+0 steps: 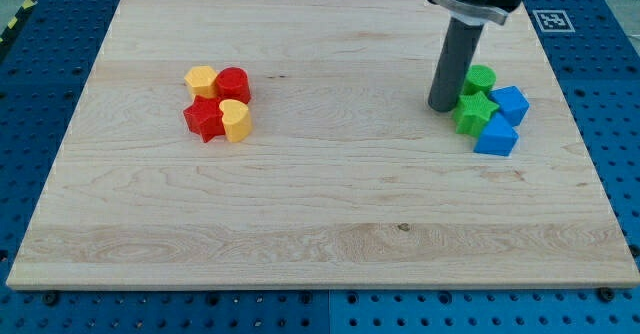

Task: Push the green star and blue triangle to the bottom right

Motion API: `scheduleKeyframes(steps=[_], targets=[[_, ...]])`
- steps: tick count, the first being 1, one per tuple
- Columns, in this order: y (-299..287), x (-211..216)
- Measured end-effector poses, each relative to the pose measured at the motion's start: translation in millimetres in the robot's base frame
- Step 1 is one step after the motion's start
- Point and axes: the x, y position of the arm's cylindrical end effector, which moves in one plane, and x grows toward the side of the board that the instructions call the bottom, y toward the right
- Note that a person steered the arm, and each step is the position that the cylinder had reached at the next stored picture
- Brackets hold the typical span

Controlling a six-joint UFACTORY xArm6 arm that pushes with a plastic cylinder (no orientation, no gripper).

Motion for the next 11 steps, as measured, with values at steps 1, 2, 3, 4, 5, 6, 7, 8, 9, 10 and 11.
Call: scheduleKeyframes(steps=[1,2,3,4,5,6,7,8,9,10,11], targets=[[1,21],[6,31],[2,20],[5,5],[23,5],[32,5],[32,8],[32,19],[43,27],[56,27],[56,31]])
